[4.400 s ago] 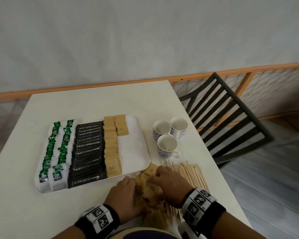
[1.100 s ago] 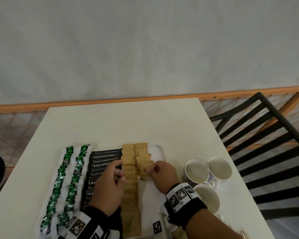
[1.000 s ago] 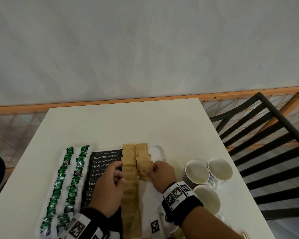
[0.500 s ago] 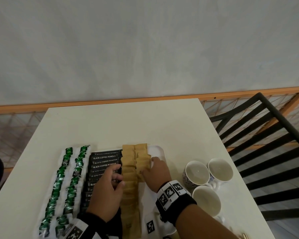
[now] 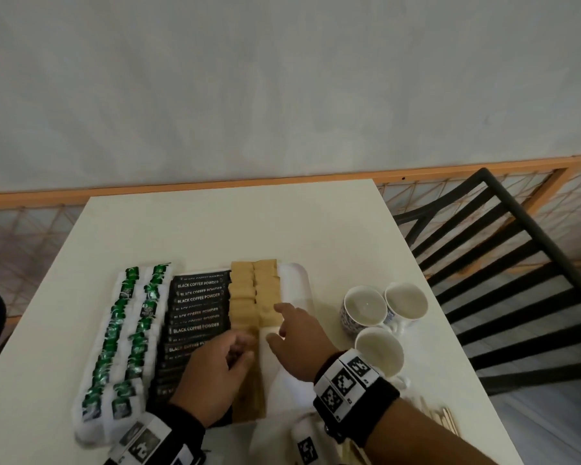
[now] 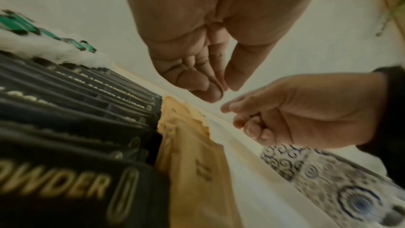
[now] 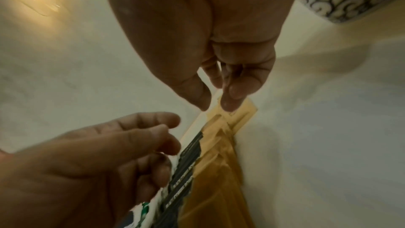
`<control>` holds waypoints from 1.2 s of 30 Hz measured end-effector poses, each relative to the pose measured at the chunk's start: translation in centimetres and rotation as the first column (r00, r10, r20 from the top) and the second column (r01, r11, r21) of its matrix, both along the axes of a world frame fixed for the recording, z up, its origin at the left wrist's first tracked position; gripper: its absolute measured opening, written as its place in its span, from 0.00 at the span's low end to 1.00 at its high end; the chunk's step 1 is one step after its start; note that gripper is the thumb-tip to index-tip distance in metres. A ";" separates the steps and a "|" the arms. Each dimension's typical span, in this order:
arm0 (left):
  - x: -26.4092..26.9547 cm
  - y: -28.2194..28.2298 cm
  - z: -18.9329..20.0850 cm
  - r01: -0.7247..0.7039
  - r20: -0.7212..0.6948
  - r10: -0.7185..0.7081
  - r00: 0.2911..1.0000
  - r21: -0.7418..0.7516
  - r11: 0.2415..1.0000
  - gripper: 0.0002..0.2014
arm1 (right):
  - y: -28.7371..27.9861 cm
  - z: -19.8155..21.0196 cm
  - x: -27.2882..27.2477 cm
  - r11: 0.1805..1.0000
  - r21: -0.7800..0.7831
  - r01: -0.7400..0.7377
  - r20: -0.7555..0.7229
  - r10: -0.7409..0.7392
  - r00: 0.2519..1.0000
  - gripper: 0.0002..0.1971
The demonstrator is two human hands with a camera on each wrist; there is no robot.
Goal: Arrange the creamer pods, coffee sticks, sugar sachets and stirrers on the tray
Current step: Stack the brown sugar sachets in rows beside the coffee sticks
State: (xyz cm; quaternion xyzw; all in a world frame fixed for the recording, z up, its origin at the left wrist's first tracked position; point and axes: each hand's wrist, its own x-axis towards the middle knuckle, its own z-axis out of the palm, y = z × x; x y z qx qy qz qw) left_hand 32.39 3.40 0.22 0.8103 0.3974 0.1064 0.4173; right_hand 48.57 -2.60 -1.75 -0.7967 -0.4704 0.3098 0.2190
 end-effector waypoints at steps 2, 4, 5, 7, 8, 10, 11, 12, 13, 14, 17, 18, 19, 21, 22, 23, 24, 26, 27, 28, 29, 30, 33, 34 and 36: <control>-0.4 -1.4 -0.3 0.086 -0.001 -0.086 0.996 -0.014 0.996 0.08 | -2.2 1.1 -0.3 0.996 -0.021 -0.091 -0.007 0.091 0.996 0.25; -0.9 -2.9 -0.7 0.188 -0.040 -0.190 0.981 -0.040 0.981 0.08 | -4.8 2.3 -0.6 0.984 -0.050 -0.172 -0.008 0.171 0.985 0.22; -1.0 -3.7 -0.9 0.246 -0.073 -0.248 0.966 -0.045 0.968 0.07 | -6.2 2.4 -0.7 0.977 -0.066 -0.201 0.001 0.202 0.979 0.20; -1.1 -5.2 -1.4 0.352 -0.165 -0.356 0.920 -0.050 0.935 0.03 | -9.0 2.3 -0.8 0.966 -0.095 -0.242 0.043 0.247 0.968 0.17; -1.2 -6.0 -1.7 0.393 -0.214 -0.392 0.894 -0.041 0.919 0.06 | -10.3 2.0 -0.7 0.962 -0.108 -0.251 0.068 0.259 0.963 0.16; -1.1 -7.2 -2.7 0.423 -0.300 -0.410 0.861 -0.023 0.906 0.16 | -12.5 1.4 -0.5 0.957 -0.151 -0.248 0.119 0.266 0.957 0.14; -1.0 -7.8 -3.1 0.414 -0.327 -0.394 0.859 -0.011 0.910 0.20 | -13.4 1.2 -0.4 0.954 -0.176 -0.243 0.141 0.269 0.953 0.14; -1.0 -8.3 -3.6 0.400 -0.342 -0.374 0.862 0.003 0.917 0.23 | -14.2 1.1 -0.4 0.950 -0.202 -0.237 0.165 0.271 0.948 0.15; -0.9 -8.7 -3.9 0.386 -0.351 -0.357 0.866 0.013 0.922 0.26 | -14.9 1.0 -0.4 0.945 -0.233 -0.231 0.184 0.276 0.943 0.17; -0.7 -9.2 -4.0 0.383 -0.357 -0.351 0.866 0.019 0.924 0.28 | -15.4 0.8 -0.5 0.938 -0.257 -0.234 0.199 0.288 0.937 0.20; -0.1 -10.5 -4.3 0.409 -0.372 -0.366 0.853 0.039 0.912 0.31 | -16.0 -0.1 -1.2 0.927 -0.270 -0.260 0.258 0.330 0.908 0.23; 0.0 -10.8 -4.5 0.421 -0.382 -0.369 0.847 0.058 0.905 0.29 | -15.9 -0.2 -1.4 0.929 -0.263 -0.261 0.264 0.329 0.907 0.24; 0.2 -11.0 -4.6 0.420 -0.388 -0.364 0.847 0.067 0.905 0.27 | -15.8 -0.4 -1.6 0.933 -0.253 -0.255 0.263 0.320 0.910 0.26; 0.3 -11.1 -5.0 0.399 -0.376 -0.349 0.859 0.064 0.915 0.25 | -15.4 -0.4 -1.9 0.947 -0.218 -0.237 0.255 0.290 0.923 0.26; 0.3 -11.1 -5.2 0.383 -0.360 -0.340 0.869 0.055 0.922 0.24 | -15.2 -0.3 -2.0 0.950 -0.206 -0.236 0.256 0.285 0.924 0.24; 0.4 -11.1 -5.3 0.370 -0.348 -0.332 0.877 0.046 0.928 0.24 | -14.9 -0.5 -2.1 0.950 -0.195 -0.246 0.268 0.293 0.918 0.23; 0.4 -11.1 -5.4 0.363 -0.341 -0.328 0.881 0.043 0.931 0.23 | -14.7 -0.5 -2.1 0.945 -0.195 -0.261 0.277 0.309 0.910 0.22; 0.4 -11.1 -5.5 0.357 -0.343 -0.323 0.882 0.037 0.934 0.22 | -14.3 -0.8 -2.2 0.936 -0.204 -0.288 0.289 0.338 0.896 0.22; 0.5 -11.1 -5.5 0.353 -0.346 -0.321 0.881 0.033 0.935 0.21 | -14.2 -1.1 -2.2 0.933 -0.208 -0.294 0.300 0.347 0.888 0.21; 0.6 -11.1 -5.5 0.350 -0.349 -0.317 0.882 0.034 0.936 0.20 | -14.1 -1.1 -2.2 0.930 -0.214 -0.299 0.310 0.355 0.882 0.19; 0.6 -11.2 -5.4 0.346 -0.352 -0.312 0.883 0.037 0.937 0.19 | -14.0 -1.2 -2.2 0.929 -0.214 -0.303 0.322 0.359 0.876 0.17; 0.7 -11.3 -5.4 0.341 -0.353 -0.306 0.884 0.039 0.939 0.18 | -13.9 -1.2 -2.3 0.928 -0.212 -0.307 0.334 0.364 0.869 0.16; 0.7 -11.4 -5.6 0.302 -0.350 -0.268 0.898 0.043 0.952 0.20 | -13.6 -1.1 -2.4 0.916 -0.216 -0.337 0.343 0.394 0.853 0.12; 0.6 -11.4 -5.7 0.288 -0.340 -0.259 0.904 0.038 0.957 0.22 | -13.5 -0.9 -2.4 0.913 -0.218 -0.345 0.329 0.401 0.855 0.09; 0.5 -11.4 -5.9 0.282 -0.323 -0.260 0.910 0.022 0.959 0.26 | -13.4 -0.7 -2.2 0.915 -0.200 -0.351 0.287 0.397 0.872 0.04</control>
